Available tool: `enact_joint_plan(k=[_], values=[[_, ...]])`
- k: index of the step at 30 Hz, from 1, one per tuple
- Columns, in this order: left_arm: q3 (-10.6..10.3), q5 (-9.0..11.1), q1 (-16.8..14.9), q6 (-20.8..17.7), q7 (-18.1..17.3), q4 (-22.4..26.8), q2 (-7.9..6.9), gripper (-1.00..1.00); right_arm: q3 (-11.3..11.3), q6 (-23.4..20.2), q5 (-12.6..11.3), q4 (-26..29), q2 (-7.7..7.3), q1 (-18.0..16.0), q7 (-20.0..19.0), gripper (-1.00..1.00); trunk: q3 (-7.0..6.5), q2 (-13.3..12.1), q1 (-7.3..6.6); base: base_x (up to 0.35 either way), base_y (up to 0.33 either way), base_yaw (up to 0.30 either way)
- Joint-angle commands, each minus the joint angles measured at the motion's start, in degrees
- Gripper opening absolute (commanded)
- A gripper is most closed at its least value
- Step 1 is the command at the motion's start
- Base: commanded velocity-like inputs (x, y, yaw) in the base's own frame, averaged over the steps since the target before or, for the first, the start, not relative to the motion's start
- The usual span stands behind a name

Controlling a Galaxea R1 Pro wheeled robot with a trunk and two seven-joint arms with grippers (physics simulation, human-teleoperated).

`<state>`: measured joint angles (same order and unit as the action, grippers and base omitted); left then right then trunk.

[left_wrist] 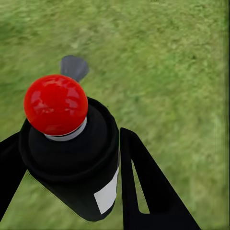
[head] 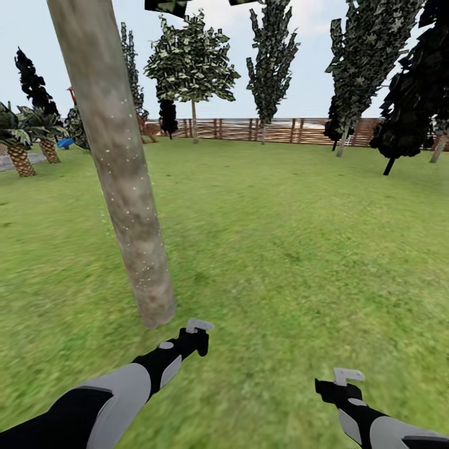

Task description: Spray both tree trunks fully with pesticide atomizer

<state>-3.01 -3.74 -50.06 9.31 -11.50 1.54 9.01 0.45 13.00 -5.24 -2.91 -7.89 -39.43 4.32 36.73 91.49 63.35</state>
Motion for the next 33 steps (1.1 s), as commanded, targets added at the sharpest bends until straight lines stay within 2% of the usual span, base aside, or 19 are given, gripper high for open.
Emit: enact_joint_plan(k=[1,9,14,18,21,27,33], values=[[-0.25,-0.39,-0.04,0.33,0.08,-0.05,0.01,-1.00,0.08,0.46,-0.55,-0.26,0.06,-0.08,-0.10,1.00,-0.04,0.03,0.00,0.000,0.000,-0.158],[-0.20,-0.30,-0.05,0.28,0.05,0.04,0.96,-1.00,0.08,0.45,-0.56,-0.30,0.69,0.16,-0.22,1.00,-0.78,0.03,0.00,0.000,0.000,-0.169],[-0.18,-0.30,-0.06,0.31,0.07,0.04,0.99,-1.00,0.08,0.45,-0.56,-0.26,2.38,1.18,-0.27,1.00,-1.25,0.03,0.00,0.000,0.000,-0.180],[-0.22,-0.30,-0.05,0.36,0.08,0.10,0.99,-1.00,0.07,0.47,-0.62,-0.24,2.87,1.31,-0.22,1.00,-1.62,0.03,0.00,0.000,0.000,-0.179],[-0.30,-0.30,-0.06,0.36,0.07,0.12,0.99,-1.00,0.06,0.52,-0.58,-0.24,3.81,1.35,-0.19,1.00,-1.90,0.03,0.00,0.000,0.000,-0.179],[-0.29,-0.29,-0.05,0.43,0.08,0.13,0.99,-1.00,-0.01,0.54,-0.52,-0.17,4.17,1.37,-0.18,1.00,-2.45,0.03,0.00,0.000,-0.005,-0.155],[-0.33,-0.30,-0.04,0.45,0.08,0.13,0.99,-1.00,0.07,0.54,-0.50,-0.11,4.27,1.37,-0.14,1.00,-2.70,0.03,0.00,0.066,-0.234,-0.037]])
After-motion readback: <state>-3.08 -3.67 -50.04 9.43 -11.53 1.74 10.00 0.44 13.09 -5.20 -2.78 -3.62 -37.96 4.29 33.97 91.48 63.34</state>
